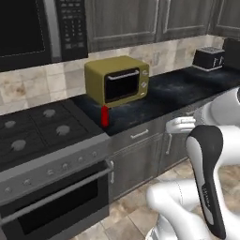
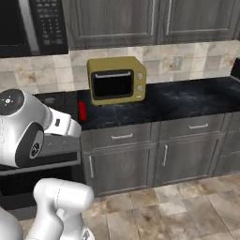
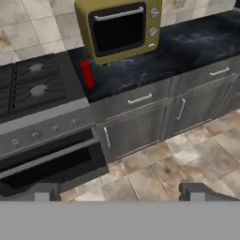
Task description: Take 2 condiments from the cabinet and move them on the counter near the stove.Make sure the condiments are lined up with each other, next to each other.
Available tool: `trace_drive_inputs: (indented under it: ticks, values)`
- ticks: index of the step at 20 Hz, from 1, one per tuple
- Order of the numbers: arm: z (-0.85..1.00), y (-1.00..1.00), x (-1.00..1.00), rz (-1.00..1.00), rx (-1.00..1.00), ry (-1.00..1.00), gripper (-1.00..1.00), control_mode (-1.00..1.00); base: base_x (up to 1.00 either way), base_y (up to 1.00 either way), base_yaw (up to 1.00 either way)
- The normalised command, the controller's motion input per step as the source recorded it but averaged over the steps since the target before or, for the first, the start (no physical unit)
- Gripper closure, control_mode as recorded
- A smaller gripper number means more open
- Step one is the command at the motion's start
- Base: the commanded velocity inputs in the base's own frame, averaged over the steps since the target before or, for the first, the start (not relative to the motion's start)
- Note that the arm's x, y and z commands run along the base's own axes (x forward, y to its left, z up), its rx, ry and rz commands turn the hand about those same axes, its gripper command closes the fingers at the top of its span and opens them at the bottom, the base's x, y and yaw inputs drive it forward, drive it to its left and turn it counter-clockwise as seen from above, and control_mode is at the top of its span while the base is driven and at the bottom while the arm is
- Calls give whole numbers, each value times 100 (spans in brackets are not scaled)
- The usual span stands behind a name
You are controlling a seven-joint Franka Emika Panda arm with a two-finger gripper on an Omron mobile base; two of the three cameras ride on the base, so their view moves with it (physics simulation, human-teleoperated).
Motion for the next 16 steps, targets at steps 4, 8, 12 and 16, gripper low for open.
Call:
trace_drive_inputs:
  ticks: [4,8,12,16]
  values:
    - [0,0,0,0,0,0,-100,100,0,-37,-74]
    - [0,0,0,0,0,0,-100,100,0,-30,-72]
    - [0,0,0,0,0,0,-100,100,8,-16,-68]
    - [0,0,0,0,0,0,-100,100,27,-14,-58]
